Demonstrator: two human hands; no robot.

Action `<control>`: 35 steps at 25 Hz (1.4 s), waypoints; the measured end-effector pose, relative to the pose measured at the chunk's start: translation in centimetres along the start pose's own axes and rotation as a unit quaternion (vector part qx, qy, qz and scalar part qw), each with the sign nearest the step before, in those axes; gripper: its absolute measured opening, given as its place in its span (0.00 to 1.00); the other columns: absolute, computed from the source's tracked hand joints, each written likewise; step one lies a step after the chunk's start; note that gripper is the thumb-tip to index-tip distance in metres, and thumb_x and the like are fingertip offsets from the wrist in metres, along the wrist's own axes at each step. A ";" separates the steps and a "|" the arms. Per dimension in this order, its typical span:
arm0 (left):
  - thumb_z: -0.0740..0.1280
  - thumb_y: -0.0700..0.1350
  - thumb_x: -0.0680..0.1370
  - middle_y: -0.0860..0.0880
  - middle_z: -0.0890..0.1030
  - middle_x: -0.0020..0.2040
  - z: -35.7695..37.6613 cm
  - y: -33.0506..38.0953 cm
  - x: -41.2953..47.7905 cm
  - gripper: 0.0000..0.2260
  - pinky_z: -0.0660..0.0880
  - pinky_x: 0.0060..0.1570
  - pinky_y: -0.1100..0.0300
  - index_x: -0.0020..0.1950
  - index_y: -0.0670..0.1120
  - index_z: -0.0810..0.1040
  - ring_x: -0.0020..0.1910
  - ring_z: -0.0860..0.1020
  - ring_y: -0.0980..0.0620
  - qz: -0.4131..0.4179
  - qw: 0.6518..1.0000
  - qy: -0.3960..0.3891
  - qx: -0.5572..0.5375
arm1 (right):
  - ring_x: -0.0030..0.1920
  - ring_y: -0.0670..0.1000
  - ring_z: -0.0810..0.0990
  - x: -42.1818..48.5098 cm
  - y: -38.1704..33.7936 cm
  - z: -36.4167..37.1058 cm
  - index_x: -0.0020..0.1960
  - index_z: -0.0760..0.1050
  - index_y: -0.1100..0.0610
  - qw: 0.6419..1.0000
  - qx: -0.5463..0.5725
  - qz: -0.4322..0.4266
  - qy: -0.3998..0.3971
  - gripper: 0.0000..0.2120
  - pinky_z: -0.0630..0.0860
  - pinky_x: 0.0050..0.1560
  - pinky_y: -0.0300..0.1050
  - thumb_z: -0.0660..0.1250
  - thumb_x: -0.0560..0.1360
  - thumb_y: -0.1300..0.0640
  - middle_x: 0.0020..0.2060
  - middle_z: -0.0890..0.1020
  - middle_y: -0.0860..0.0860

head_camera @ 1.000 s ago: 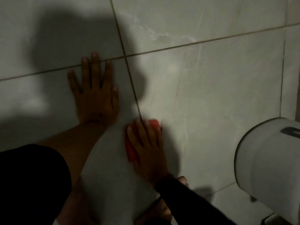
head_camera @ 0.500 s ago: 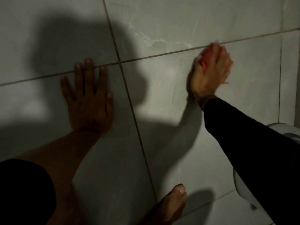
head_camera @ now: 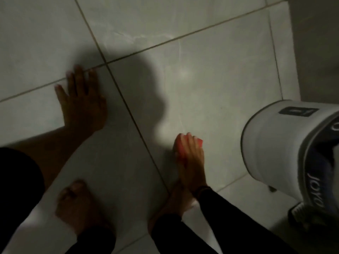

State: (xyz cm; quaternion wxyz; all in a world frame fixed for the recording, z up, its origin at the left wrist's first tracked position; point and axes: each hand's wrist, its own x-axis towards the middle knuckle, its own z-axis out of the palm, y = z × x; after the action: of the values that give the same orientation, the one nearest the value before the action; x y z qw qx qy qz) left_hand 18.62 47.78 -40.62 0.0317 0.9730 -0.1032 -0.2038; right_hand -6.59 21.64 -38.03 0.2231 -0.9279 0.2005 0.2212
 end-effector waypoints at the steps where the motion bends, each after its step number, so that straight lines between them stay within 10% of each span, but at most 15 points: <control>1: 0.58 0.51 0.85 0.35 0.52 0.88 -1.7 0.6 -0.4 0.33 0.51 0.78 0.27 0.89 0.45 0.53 0.86 0.55 0.32 -0.005 0.998 -0.061 -0.002 | 0.79 0.65 0.72 -0.3 0.6 -2.3 0.79 0.71 0.60 0.990 0.127 0.056 0.010 0.21 0.66 0.81 0.58 0.56 0.88 0.58 0.78 0.75 0.61; 6: 0.61 0.58 0.86 0.45 0.65 0.86 -12.0 13.0 -7.2 0.30 0.57 0.83 0.53 0.86 0.47 0.64 0.85 0.63 0.45 0.001 0.916 -0.340 -0.212 | 0.57 0.55 0.84 -5.0 -3.2 -15.2 0.67 0.77 0.54 0.772 0.563 0.292 0.046 0.10 0.84 0.50 0.30 0.63 0.88 0.59 0.64 0.84 0.59; 12: 0.71 0.47 0.83 0.43 0.87 0.64 -24.8 30.5 -17.1 0.17 0.82 0.66 0.50 0.69 0.43 0.84 0.65 0.85 0.42 0.087 0.778 -0.490 -0.383 | 0.59 0.60 0.90 -15.7 -3.1 -30.3 0.70 0.82 0.54 0.623 0.696 0.341 0.104 0.20 0.86 0.62 0.60 0.66 0.83 0.47 0.60 0.90 0.57; 18: 0.73 0.46 0.81 0.45 0.85 0.65 -30.6 46.4 -20.8 0.20 0.81 0.65 0.43 0.73 0.47 0.81 0.62 0.85 0.42 0.240 0.817 -0.450 -0.267 | 0.55 0.63 0.87 -20.5 8.1 -39.4 0.63 0.85 0.53 0.498 0.743 0.368 0.254 0.16 0.84 0.59 0.64 0.72 0.76 0.58 0.60 0.89 0.63; 20: 0.72 0.48 0.81 0.45 0.85 0.64 -29.8 51.6 -20.7 0.20 0.82 0.64 0.46 0.73 0.48 0.80 0.60 0.85 0.44 0.280 0.833 -0.427 -0.210 | 0.54 0.64 0.85 -19.8 12.3 -39.9 0.60 0.85 0.54 0.488 0.731 0.398 0.263 0.14 0.84 0.59 0.69 0.67 0.78 0.62 0.61 0.87 0.67; 24: 0.69 0.52 0.81 0.49 0.81 0.62 -24.7 60.5 -19.5 0.20 0.76 0.53 0.56 0.72 0.49 0.78 0.56 0.80 0.49 0.327 0.885 -0.326 -0.058 | 0.53 0.55 0.85 -16.4 19.1 -38.3 0.66 0.83 0.53 0.543 0.656 0.427 0.305 0.15 0.82 0.53 0.48 0.70 0.80 0.62 0.60 0.87 0.57; 29: 0.71 0.47 0.79 0.41 0.82 0.66 -17.3 63.6 -18.9 0.18 0.75 0.54 0.51 0.67 0.43 0.77 0.65 0.82 0.39 0.307 0.910 -0.257 0.109 | 0.68 0.61 0.84 -12.1 24.8 -33.8 0.72 0.80 0.63 0.619 0.563 0.498 0.229 0.23 0.79 0.74 0.55 0.76 0.79 0.56 0.68 0.85 0.61; 35: 0.68 0.43 0.82 0.38 0.79 0.66 -16.2 62.7 -19.7 0.18 0.79 0.60 0.42 0.71 0.42 0.73 0.64 0.81 0.34 0.365 0.921 -0.100 0.088 | 0.69 0.61 0.84 -11.3 25.1 -33.3 0.70 0.76 0.58 0.657 0.439 0.569 0.228 0.39 0.80 0.69 0.52 0.87 0.66 0.45 0.69 0.84 0.56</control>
State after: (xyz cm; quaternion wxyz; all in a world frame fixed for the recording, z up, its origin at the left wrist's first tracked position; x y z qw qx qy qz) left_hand -4.29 -8.94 -11.61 0.0080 0.8410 -0.4716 -0.2649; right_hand -16.99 -12.62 -13.79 0.3818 -0.4480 0.8080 -0.0268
